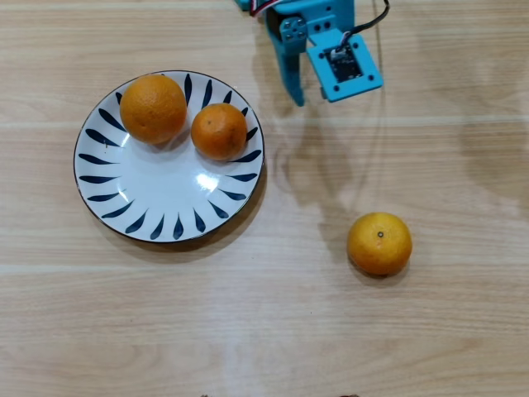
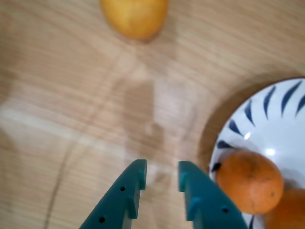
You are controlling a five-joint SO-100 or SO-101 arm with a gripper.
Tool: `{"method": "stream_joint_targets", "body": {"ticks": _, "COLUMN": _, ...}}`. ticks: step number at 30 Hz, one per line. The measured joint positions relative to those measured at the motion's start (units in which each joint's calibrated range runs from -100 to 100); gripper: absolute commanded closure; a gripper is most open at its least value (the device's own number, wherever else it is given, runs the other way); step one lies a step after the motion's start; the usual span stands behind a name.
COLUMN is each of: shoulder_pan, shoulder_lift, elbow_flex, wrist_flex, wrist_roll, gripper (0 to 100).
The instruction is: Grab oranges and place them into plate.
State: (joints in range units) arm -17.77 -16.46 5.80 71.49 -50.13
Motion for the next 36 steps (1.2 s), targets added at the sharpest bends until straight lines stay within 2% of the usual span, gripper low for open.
{"method": "stream_joint_targets", "body": {"ticks": 4, "shoulder_pan": -5.1, "shoulder_lift": 3.3, "elbow_flex": -4.7, "wrist_flex": -0.1, "wrist_roll": -2.7, "gripper": 98}}
{"method": "stream_joint_targets", "body": {"ticks": 8, "shoulder_pan": -6.8, "shoulder_lift": 10.2, "elbow_flex": -12.3, "wrist_flex": -2.1, "wrist_roll": -3.1, "gripper": 98}}
{"method": "stream_joint_targets", "body": {"ticks": 17, "shoulder_pan": -7.3, "shoulder_lift": 36.6, "elbow_flex": -45.9, "wrist_flex": -2.7, "wrist_roll": -2.7, "gripper": 97}}
{"method": "stream_joint_targets", "body": {"ticks": 21, "shoulder_pan": -6.8, "shoulder_lift": 47.1, "elbow_flex": -58.3, "wrist_flex": -2.8, "wrist_roll": -2.7, "gripper": 93}}
{"method": "stream_joint_targets", "body": {"ticks": 29, "shoulder_pan": -5.6, "shoulder_lift": 59.3, "elbow_flex": -66.0, "wrist_flex": -1.9, "wrist_roll": -4.8, "gripper": 91}}
{"method": "stream_joint_targets", "body": {"ticks": 32, "shoulder_pan": -5.3, "shoulder_lift": 61.7, "elbow_flex": -67.7, "wrist_flex": -0.1, "wrist_roll": -5.7, "gripper": 84}}
{"method": "stream_joint_targets", "body": {"ticks": 36, "shoulder_pan": -5.4, "shoulder_lift": 63.1, "elbow_flex": -70.4, "wrist_flex": 3.3, "wrist_roll": -8.2, "gripper": 63}}
